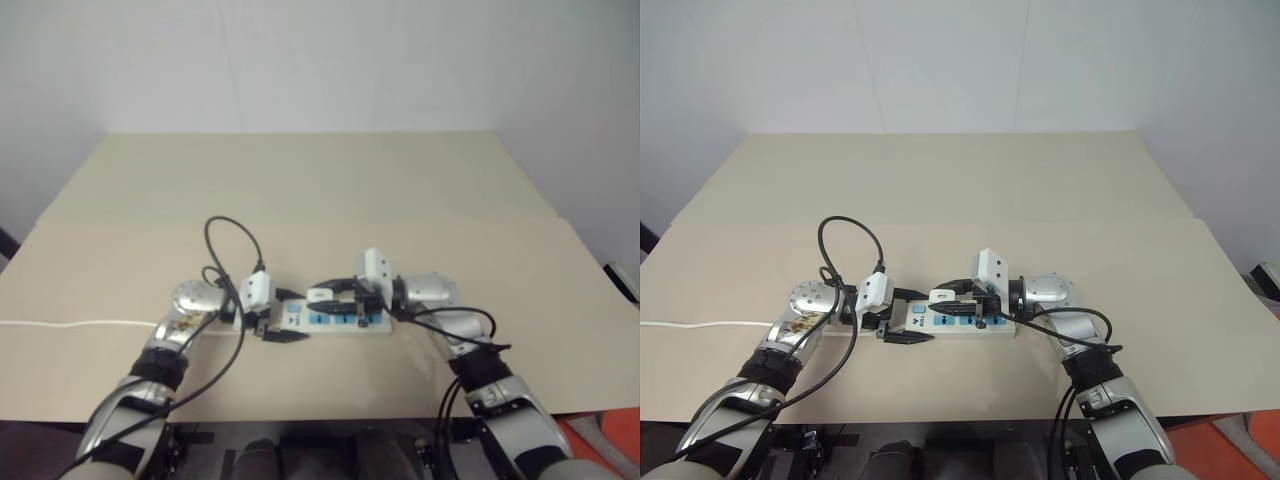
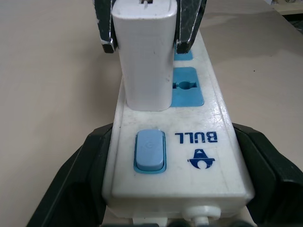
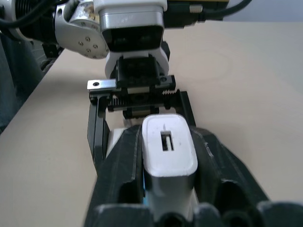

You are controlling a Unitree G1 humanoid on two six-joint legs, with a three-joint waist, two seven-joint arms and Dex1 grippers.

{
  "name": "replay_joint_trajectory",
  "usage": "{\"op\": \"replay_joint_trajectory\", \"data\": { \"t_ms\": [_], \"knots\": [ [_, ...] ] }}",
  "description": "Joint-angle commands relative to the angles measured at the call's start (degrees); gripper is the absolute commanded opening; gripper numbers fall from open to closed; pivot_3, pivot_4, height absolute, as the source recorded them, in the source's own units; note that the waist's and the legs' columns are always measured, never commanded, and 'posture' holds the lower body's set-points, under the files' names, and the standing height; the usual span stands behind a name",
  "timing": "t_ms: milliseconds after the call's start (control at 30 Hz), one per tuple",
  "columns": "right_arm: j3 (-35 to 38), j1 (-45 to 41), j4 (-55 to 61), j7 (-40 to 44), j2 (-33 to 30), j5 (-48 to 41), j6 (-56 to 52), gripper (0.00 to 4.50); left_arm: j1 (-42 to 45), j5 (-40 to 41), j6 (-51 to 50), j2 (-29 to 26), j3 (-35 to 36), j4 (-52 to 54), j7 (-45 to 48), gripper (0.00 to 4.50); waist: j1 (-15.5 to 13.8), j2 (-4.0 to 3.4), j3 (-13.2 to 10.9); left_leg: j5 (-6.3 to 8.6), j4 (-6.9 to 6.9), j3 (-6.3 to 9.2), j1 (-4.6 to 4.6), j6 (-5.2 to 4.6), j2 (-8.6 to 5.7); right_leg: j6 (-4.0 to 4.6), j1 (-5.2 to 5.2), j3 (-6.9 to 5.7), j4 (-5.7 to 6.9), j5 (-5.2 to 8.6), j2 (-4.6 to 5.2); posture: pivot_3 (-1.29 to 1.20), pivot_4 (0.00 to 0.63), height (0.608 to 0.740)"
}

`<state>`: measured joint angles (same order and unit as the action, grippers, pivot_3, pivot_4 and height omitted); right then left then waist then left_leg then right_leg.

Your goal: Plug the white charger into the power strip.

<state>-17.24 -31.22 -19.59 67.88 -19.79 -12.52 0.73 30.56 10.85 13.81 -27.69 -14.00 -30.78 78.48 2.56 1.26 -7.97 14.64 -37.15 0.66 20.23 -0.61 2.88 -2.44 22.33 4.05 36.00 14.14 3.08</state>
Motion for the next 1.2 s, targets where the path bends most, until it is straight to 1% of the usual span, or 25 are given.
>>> {"op": "replay_joint_trajectory", "data": {
  "t_ms": [33, 67, 200, 233, 433, 700, 767, 833, 933, 1033, 1100, 1200],
  "knots": [
    [-0.90, 1.70, -2.55, -0.33, -0.72, 2.62, -1.96, 2.64, -0.44, -2.51, 0.68, -1.52, -0.59, -0.76, 0.80, 3.29, 0.06, 0.03, 0.02, 0.00, 0.01, 0.00, 0.02, 0.00, -0.01, 0.01, 0.01, 0.01, -0.01, 0.00, 0.00, 0.00, 0.150, 0.740],
    [-0.79, 1.56, -2.55, -0.42, -0.63, 2.63, -2.00, 3.07, -0.47, -2.50, 0.63, -1.51, -0.56, -0.75, 0.77, 3.29, 0.06, 0.05, 0.01, 0.00, 0.02, 0.00, -0.01, 0.00, -0.01, 0.01, -0.01, 0.02, -0.02, 0.00, 0.00, 0.00, 0.150, 0.740],
    [-0.61, 1.06, -2.72, -0.51, -0.53, 2.60, -2.39, 4.34, -0.59, -2.42, 0.36, -1.46, -0.44, -0.66, 0.60, 3.29, 0.08, 0.07, 0.02, 0.00, 0.03, 0.00, -0.01, 0.00, 0.00, 0.01, -0.01, 0.01, -0.03, 0.00, 0.00, 0.00, 0.150, 0.740],
    [-0.45, 0.92, -2.64, -0.55, -0.58, 2.47, -2.67, 4.43, -0.64, -2.36, 0.22, -1.43, -0.38, -0.62, 0.53, 3.29, 0.08, 0.07, 0.01, 0.00, 0.03, 0.00, -0.01, 0.00, 0.00, 0.01, -0.01, 0.01, -0.02, 0.00, 0.00, 0.00, 0.150, 0.740],
    [2.83, 0.41, 2.36, -0.26, -3.28, -0.64, -7.44, 4.43, -0.52, -2.05, -0.41, -1.11, -0.16, -0.94, 0.34, 3.29, 0.00, 0.08, 0.00, 0.00, 0.03, 0.01, 0.01, 0.00, -0.01, 0.01, 0.00, 0.01, -0.03, 0.00, 0.01, 0.00, 0.150, 0.740],
    [10.87, 4.99, 18.19, 2.15, -14.66, -8.17, -16.97, 4.43, 0.93, -1.92, -1.41, 0.79, 0.11, -2.60, -0.57, 3.29, -0.36, 0.07, -0.16, 0.00, 0.15, 0.00, 0.26, 0.00, -0.05, 0.17, 0.21, 0.00, -0.17, -0.09, 0.05, 0.00, 0.150, 0.740],
    [12.62, 6.37, 20.80, 2.28, -16.80, -9.52, -18.37, 4.50, 1.42, -1.54, -2.07, 1.26, 0.29, -3.03, -0.25, 4.04, -0.24, 0.08, -0.19, 0.00, 0.15, 0.00, 0.27, 0.00, -0.06, -0.04, 0.23, 0.00, -0.17, 0.03, 0.05, 0.00, 0.150, 0.740],
    [14.58, 7.55, 22.90, 1.99, -18.47, -11.01, -20.00, 4.50, 2.12, -1.13, -2.54, 1.75, 0.66, -3.32, 0.13, 4.49, -0.31, 0.15, -0.28, 0.00, 0.15, 0.00, 0.28, 0.00, -0.06, -0.07, 0.25, 0.00, -0.17, 0.04, 0.04, 0.00, 0.150, 0.740],
    [16.47, 8.60, 24.37, 1.08, -19.92, -12.07, -21.20, 4.50, 2.92, -0.54, -2.99, 1.99, 1.28, -3.15, 0.66, 4.49, -0.39, 0.15, -0.33, 0.00, 0.15, 0.00, 0.38, 0.01, -0.08, -0.09, 0.30, 0.00, -0.20, 0.04, 0.06, 0.00, 0.150, 0.740],
    [17.87, 9.27, 24.95, 0.41, -21.09, -12.69, -21.80, 4.50, 3.16, 0.13, -3.48, 1.76, 2.23, -1.45, 0.37, 4.49, -0.51, 0.15, -0.34, -0.01, 0.11, 0.00, 0.91, 0.02, -0.10, -0.07, 0.81, 0.00, -0.20, -0.03, 0.08, 0.00, 0.150, 0.740],
    [19.56, 9.83, 25.47, 0.26, -22.47, -13.55, -22.82, 4.50, 2.69, 2.41, -6.21, -0.23, 3.55, 2.86, 2.14, 4.49, -0.55, 0.16, -0.39, -0.01, 0.11, 0.01, 1.08, 0.02, -0.10, 0.33, 0.96, 0.00, -0.20, -0.28, 0.07, 0.00, 0.150, 0.740],
    [22.06, 11.17, 26.59, 0.65, -24.75, -14.94, -24.15, 4.50, 1.10, 6.25, -11.59, -4.51, 5.81, 10.38, 5.06, 4.49, -0.46, 0.16, -0.52, -0.01, 0.15, 0.02, 1.29, 0.01, -0.09, 0.33, 1.15, -0.02, -0.27, -0.28, 0.08, 0.00, 0.150, 0.740]
  ]
}}
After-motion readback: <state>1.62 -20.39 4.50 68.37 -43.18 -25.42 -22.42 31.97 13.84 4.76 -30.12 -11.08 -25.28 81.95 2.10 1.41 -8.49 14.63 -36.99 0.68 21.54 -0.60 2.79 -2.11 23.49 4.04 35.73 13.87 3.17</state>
